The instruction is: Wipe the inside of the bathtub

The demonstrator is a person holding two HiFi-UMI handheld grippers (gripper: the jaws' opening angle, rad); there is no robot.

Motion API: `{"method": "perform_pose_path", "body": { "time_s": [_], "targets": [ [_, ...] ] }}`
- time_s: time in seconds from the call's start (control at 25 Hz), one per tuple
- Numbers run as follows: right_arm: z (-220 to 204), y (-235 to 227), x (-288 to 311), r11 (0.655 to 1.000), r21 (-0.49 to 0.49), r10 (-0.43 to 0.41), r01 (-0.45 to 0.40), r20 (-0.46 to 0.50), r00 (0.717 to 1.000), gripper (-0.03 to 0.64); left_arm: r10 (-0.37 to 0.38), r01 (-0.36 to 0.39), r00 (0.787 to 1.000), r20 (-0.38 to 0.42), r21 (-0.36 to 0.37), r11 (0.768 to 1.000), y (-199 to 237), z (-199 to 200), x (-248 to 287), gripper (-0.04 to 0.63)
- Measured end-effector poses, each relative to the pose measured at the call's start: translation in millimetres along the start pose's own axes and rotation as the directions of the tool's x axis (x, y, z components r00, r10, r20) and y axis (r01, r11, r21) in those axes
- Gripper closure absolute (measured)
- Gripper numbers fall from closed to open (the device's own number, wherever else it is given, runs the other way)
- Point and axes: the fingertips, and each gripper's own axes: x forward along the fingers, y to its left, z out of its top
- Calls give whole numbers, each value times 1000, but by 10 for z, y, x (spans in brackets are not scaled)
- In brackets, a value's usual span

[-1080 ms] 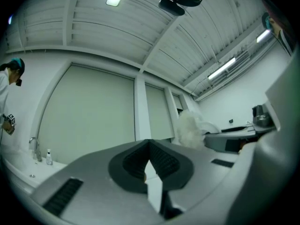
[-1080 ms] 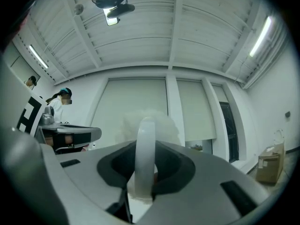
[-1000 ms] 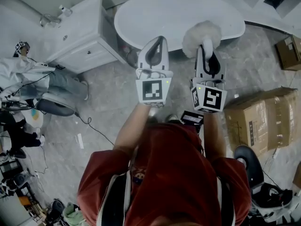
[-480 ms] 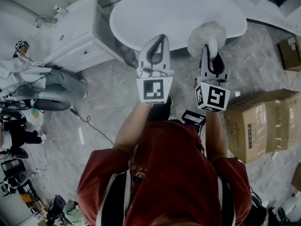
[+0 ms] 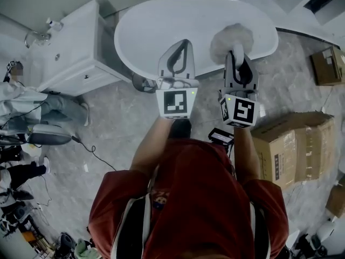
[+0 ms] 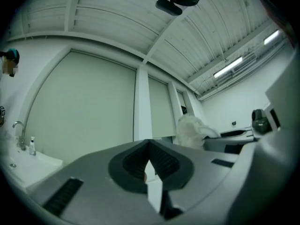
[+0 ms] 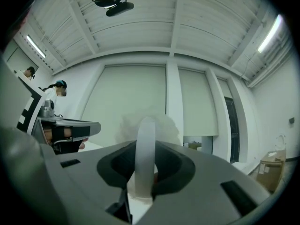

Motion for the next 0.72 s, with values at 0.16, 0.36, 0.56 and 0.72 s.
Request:
{"method": "perform_pose_path", "body": {
  "time_s": [0.16, 0.36, 0.56, 0.72],
  "targets": [
    [-77, 2, 588, 1000, -10, 23, -23, -22, 1000, 518, 1, -1, 1000, -13, -22, 1000, 280, -127, 473, 580],
    [-177, 11, 1064, 999, -11, 36, -37, -44, 998, 518, 3, -4, 999, -45, -13, 1000, 547, -313, 820, 580],
    [-330, -11, 1400, 999, 5, 47, -46, -66, 997, 518, 18, -19, 998, -56, -16, 1000, 723, -470, 1076, 580],
    [-400, -76, 1680, 997, 12, 74, -74, -65, 995, 518, 41, -42, 997, -67, -12, 999, 790, -558, 1304, 580]
  ]
}}
